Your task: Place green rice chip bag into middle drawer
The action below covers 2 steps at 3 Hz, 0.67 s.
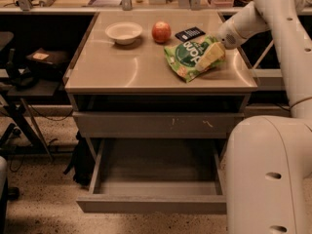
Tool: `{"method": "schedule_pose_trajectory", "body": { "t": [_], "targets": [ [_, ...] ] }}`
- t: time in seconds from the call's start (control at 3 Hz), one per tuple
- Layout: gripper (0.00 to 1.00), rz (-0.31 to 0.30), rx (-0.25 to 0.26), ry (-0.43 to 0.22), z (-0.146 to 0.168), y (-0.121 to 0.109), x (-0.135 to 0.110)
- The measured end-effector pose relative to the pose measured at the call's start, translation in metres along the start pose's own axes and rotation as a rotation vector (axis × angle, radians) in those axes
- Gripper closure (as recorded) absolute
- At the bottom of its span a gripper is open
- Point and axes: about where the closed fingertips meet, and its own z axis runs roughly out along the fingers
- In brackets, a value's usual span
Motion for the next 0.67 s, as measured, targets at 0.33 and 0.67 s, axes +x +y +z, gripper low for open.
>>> {"method": "schedule_pose_trajectory", "body": {
  "t": [0.33, 0.67],
  "targets": [
    [0.00, -0.002, -0.006, 0.003, 0.0012, 0.0014, 0.0007],
    [0.19, -0.002, -0.006, 0.003, 0.0015, 0.0014, 0.0006]
  ]
}}
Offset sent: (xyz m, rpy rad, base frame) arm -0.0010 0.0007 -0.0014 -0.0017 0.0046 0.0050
